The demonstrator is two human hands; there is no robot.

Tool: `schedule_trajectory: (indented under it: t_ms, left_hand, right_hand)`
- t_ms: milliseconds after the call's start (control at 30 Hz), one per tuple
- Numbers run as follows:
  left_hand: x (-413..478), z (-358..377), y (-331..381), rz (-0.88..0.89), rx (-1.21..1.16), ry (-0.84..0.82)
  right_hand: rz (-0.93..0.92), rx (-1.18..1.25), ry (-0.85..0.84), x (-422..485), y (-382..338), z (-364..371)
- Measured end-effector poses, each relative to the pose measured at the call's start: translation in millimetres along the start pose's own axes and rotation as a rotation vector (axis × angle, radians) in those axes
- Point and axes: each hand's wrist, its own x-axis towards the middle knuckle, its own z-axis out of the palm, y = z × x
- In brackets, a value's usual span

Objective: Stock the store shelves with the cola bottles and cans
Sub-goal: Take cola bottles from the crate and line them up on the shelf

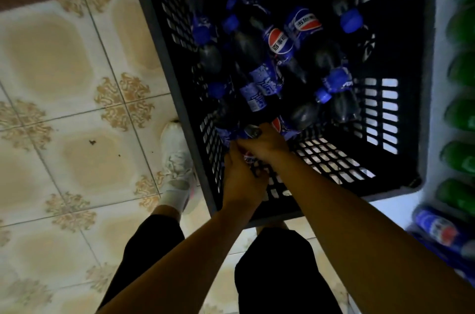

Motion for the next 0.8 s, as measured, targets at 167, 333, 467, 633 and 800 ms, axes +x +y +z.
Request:
schedule_trajectory:
  t_ms: [167, 333, 467, 633, 800]
  left_hand:
    - [-33, -30, 37, 0.103, 0.085, 0.001]
    - [-87, -92, 101, 0.338, 0.196, 0.057]
    - [-154, -153, 157, 0.471, 0.258, 0.016]
    - [-261, -223, 216, 0.544, 0.12, -0.089]
    - [-363, -269, 250, 0.463, -0.101, -0.35]
  right_hand:
    - [0.009, 0.081, 0.069, -51, -22, -37]
    - [-0.109, 0.146, 0.067, -146, -87, -101]
    - [-0.245, 0.094, 0.014, -266, -149, -153]
    - [-0.277, -0.024, 0.005, -443, -193, -199]
    - [-0.349, 0.255, 0.249, -564, -176, -205]
